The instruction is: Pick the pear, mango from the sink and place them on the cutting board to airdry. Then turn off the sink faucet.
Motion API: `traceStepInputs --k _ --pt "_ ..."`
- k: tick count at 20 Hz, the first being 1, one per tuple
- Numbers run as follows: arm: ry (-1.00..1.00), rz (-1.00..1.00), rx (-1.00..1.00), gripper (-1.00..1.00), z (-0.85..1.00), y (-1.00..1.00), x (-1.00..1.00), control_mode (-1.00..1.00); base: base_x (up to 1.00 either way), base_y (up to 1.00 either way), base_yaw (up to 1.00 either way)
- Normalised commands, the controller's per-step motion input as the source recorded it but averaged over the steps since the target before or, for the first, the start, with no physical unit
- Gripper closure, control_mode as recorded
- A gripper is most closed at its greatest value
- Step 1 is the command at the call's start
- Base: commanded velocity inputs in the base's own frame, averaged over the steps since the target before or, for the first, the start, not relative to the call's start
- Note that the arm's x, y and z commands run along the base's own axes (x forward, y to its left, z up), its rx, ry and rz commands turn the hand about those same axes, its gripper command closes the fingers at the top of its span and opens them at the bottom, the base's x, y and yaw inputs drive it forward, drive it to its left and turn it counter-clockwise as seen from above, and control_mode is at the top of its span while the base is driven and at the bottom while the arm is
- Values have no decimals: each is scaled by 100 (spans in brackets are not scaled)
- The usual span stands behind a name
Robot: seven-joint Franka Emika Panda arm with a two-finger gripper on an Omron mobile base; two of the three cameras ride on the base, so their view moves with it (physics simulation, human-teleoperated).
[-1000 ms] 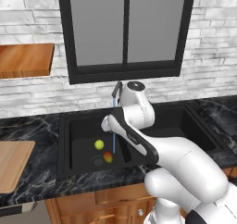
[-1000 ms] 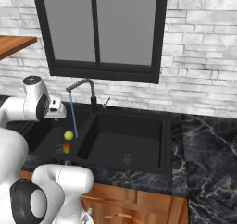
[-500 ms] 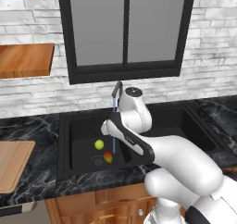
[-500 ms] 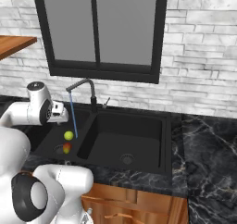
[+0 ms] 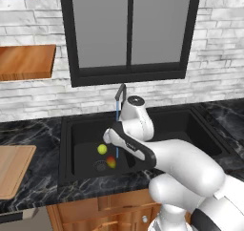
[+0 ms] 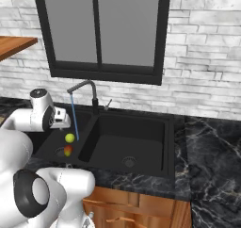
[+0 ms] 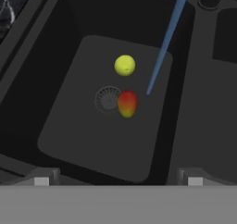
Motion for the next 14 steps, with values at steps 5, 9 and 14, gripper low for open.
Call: traceStepInputs --k 5,9,14 --pt "0 0 0 -100 -12 7 6 -100 0 0 0" --pt "0 -1 0 -100 -14 4 4 -100 0 0 0" --pt "0 -6 -1 -100 -13 5 2 -100 0 0 0"
